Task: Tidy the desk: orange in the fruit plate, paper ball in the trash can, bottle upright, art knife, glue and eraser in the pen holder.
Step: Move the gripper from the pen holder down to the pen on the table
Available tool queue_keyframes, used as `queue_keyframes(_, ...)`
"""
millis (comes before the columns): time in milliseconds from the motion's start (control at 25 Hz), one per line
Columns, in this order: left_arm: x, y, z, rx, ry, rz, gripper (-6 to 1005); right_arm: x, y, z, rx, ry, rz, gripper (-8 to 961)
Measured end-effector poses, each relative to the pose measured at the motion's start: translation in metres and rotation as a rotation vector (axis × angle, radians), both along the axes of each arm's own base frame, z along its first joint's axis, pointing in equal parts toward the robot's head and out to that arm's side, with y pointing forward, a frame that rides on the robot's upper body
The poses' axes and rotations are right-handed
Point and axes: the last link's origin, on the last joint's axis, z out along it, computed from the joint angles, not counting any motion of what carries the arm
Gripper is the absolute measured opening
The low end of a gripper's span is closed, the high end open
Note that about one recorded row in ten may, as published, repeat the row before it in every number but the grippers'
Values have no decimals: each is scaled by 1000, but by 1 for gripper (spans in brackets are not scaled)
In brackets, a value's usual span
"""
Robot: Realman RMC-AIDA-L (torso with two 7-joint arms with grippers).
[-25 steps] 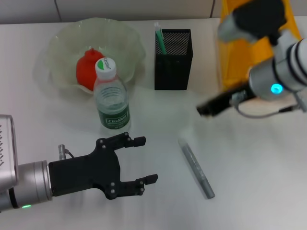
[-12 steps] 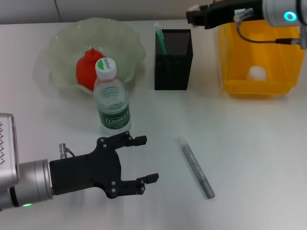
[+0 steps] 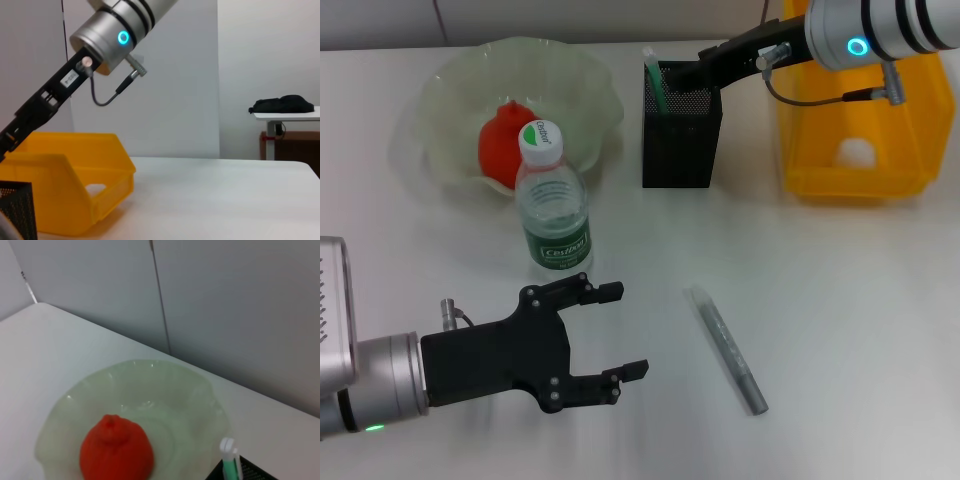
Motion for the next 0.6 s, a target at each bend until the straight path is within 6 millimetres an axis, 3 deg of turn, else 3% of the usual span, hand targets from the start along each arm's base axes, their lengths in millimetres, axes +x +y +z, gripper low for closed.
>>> queue_keyframes(160,-1,-1,1,0,0,2,813,-3,-15,10,-42,20,-39,566)
queue_keyframes(200,-3,-2,2,-3,2,4,813,-5,-32,18,-83,23,-68,583)
queue_keyframes(240,-3,-2,2,-3,2,4,813,-5,-32,18,-83,23,-68,600)
queue_keyframes(320,-7,-5,4,-1,7,14,813,-4,-53,22,-128,11,-88,635)
queue_keyframes(400,-15,-10,9,10,16,34,813,2,-81,13,-206,-32,-109,670)
queue_keyframes(600,-27,-18,20,33,14,73,813,17,-103,-8,-279,-134,-163,717)
